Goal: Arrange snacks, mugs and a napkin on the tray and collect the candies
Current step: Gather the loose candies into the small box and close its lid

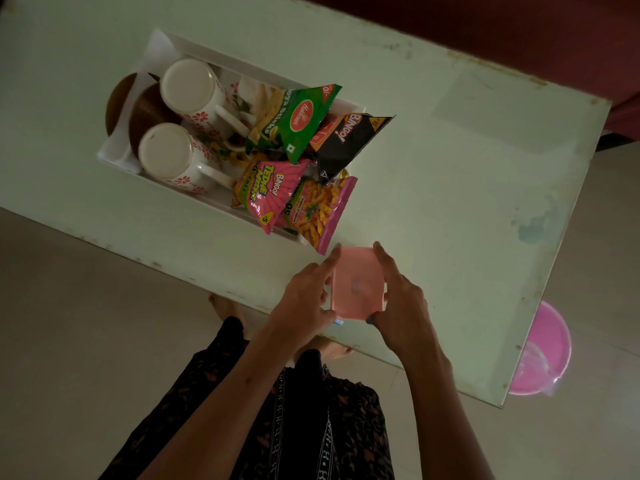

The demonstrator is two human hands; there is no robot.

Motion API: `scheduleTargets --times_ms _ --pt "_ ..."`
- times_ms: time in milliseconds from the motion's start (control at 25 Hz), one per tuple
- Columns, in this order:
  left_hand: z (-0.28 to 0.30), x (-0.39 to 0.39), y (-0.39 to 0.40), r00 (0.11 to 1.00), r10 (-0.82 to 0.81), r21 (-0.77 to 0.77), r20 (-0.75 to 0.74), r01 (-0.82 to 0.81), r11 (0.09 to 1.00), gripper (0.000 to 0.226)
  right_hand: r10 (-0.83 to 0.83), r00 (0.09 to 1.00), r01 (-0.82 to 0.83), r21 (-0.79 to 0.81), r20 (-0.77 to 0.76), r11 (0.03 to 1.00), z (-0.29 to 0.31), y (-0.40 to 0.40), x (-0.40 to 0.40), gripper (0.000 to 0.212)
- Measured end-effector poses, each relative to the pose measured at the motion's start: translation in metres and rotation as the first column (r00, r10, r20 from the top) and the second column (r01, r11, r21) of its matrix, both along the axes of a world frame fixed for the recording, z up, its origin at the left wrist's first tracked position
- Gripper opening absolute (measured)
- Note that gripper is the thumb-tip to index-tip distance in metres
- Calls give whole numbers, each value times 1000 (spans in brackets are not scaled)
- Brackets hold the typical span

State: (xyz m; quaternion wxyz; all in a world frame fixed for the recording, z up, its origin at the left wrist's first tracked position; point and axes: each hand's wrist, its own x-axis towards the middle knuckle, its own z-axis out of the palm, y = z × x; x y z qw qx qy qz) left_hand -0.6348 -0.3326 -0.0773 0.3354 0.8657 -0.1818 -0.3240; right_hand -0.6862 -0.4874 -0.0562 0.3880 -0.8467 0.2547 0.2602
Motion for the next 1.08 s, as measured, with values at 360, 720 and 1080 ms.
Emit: scheduleTargets --times_ms 360,720,1080 --pt "2 2 -4 999 2 43 -44 -1 999 110 7 1000 -6 -39 12 999 -5 2 -2 102" --pt "6 1 -6 996 17 18 -83 -16 1000 106 -35 999 35 13 -2 999 -3 0 0 106" --pt "4 -5 -3 995 56 -28 -87 -59 998 101 -345 939 340 201 -13 919 -14 -5 -16 72"
